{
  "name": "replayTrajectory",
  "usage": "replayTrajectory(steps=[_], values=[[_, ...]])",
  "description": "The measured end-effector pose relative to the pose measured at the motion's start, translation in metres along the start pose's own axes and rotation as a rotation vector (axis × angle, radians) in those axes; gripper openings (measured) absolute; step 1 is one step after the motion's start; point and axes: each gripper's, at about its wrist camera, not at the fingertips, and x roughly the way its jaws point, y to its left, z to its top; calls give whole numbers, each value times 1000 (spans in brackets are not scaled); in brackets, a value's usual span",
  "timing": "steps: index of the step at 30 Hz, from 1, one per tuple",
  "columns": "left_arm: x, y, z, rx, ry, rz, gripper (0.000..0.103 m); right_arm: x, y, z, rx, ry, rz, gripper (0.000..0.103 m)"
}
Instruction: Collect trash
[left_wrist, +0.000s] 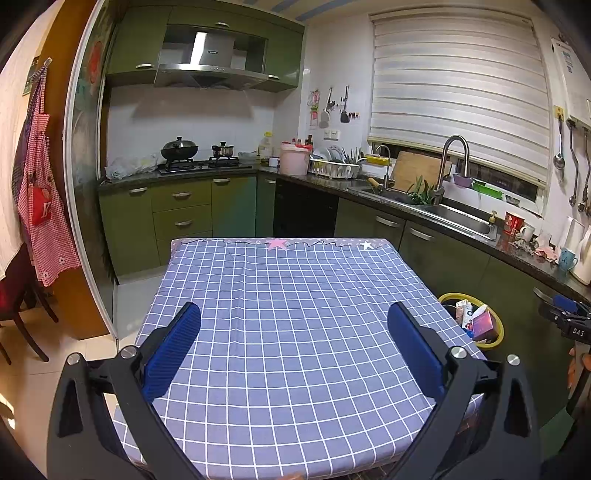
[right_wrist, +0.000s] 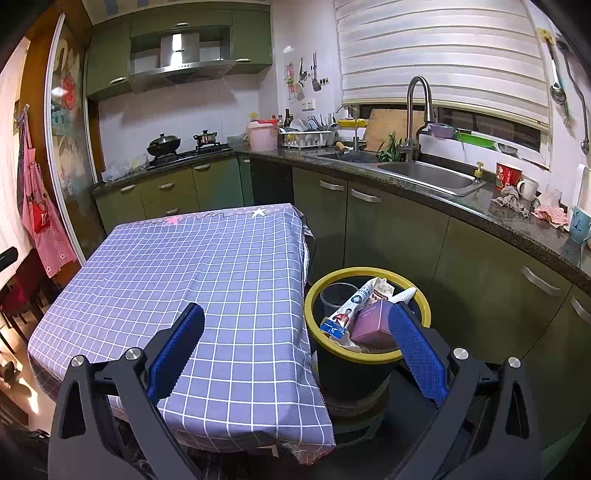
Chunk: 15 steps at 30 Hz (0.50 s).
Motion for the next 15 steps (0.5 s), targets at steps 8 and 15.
replayTrajectory(steps=[8,15], values=[[0,2,1,-12,-5,-30,96,1,1,-1,1,1,-1,98],[1,2,1,-12,-6,-13,96,2,2,-2,2,3,-2,98]])
